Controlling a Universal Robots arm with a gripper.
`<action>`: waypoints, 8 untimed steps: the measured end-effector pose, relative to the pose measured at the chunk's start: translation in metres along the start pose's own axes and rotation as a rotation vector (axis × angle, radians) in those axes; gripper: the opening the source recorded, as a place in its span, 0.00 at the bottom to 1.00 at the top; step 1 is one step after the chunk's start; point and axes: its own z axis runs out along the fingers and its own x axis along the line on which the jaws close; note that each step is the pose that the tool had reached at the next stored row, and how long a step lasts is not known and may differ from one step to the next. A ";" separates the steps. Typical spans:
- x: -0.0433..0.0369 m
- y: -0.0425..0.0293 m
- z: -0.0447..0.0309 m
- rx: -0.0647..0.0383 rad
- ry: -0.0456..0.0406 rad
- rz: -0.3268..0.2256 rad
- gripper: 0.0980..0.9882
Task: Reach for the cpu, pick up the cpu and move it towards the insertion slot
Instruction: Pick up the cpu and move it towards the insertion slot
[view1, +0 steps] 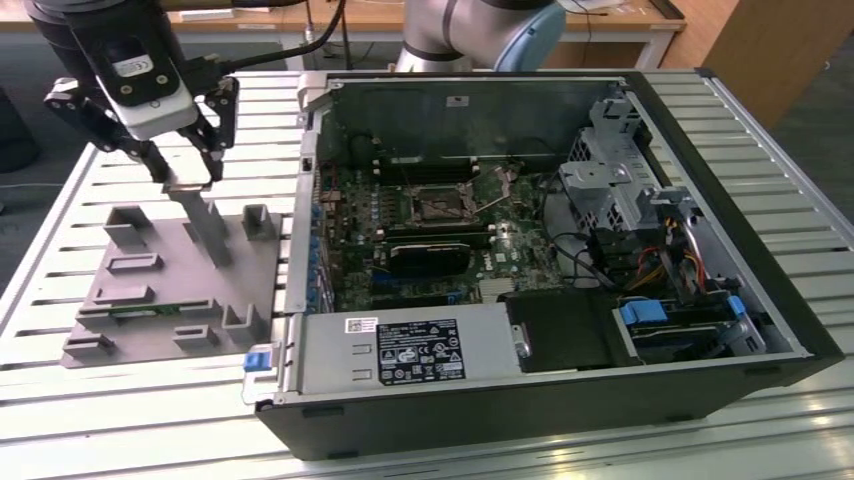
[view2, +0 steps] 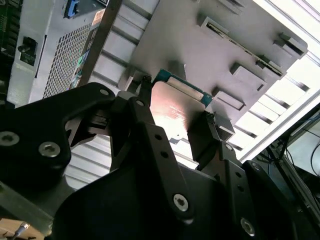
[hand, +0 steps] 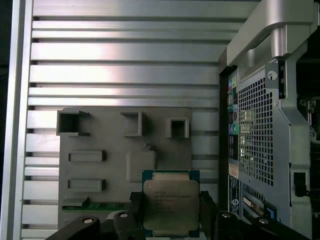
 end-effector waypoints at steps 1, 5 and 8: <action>-0.0020 0.0000 0.0000 0.000 0.0000 0.000 0.50; -0.0092 0.0001 -0.0001 0.000 0.0001 0.000 0.50; -0.0145 0.0001 -0.0001 0.000 0.0001 -0.001 0.50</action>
